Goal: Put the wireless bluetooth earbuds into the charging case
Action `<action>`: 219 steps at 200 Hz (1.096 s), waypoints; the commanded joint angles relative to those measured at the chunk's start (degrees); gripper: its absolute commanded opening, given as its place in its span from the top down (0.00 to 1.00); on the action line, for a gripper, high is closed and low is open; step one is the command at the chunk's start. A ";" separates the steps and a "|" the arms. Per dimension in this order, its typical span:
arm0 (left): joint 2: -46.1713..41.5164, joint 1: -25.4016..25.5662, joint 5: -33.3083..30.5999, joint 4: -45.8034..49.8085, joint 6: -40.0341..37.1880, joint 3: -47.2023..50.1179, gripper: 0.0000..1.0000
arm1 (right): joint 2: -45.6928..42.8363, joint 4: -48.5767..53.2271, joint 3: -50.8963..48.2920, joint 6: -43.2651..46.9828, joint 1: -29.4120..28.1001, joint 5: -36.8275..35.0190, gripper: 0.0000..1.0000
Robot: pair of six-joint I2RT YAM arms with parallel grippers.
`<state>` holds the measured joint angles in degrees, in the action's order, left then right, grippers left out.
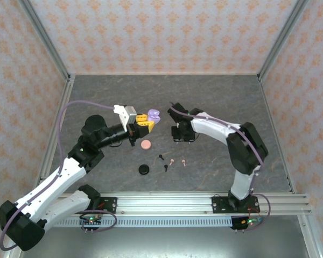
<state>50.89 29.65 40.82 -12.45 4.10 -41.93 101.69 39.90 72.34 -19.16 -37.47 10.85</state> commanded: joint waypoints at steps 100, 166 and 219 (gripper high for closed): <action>7.43 1.21 -1.12 -11.31 5.83 -0.12 1.00 | -32.83 -11.95 1.72 25.22 0.47 5.23 0.80; 12.94 2.06 1.54 -14.23 6.01 -2.77 1.00 | -33.57 -14.26 6.76 28.65 -0.31 16.04 0.80; 15.09 2.18 2.40 -13.88 5.76 -4.42 1.00 | -33.00 -14.81 6.08 28.23 -0.41 17.75 0.81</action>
<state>65.60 31.16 41.60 -23.53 10.07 -44.05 68.88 27.31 77.69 8.45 -37.54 26.65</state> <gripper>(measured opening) 0.174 0.196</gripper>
